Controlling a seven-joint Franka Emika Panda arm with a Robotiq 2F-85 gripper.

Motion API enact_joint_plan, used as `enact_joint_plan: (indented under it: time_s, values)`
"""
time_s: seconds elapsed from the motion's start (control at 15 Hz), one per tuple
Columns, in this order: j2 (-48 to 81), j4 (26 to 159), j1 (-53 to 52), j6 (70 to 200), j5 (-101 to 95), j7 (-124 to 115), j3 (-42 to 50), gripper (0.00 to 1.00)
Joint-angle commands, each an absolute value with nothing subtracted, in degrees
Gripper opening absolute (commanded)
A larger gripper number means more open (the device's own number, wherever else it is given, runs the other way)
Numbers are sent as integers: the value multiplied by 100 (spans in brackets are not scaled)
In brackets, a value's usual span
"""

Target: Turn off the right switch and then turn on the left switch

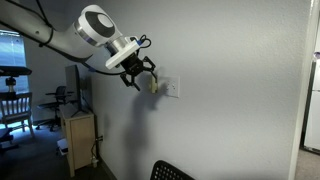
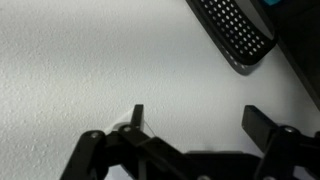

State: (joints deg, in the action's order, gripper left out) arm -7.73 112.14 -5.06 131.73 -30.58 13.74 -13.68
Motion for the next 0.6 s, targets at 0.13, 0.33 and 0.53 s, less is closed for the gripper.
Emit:
enact_joint_plan:
  time_s: [0.13, 0.33, 0.53]
  values:
    - [-765, 11217, -655, 13136, -3075, 1317, -1256, 100]
    - [-971, 11407, -670, 13121, -3162, 1127, -1285, 100]
    - [-836, 11262, -664, 13348, -3293, 913, -1267, 100]
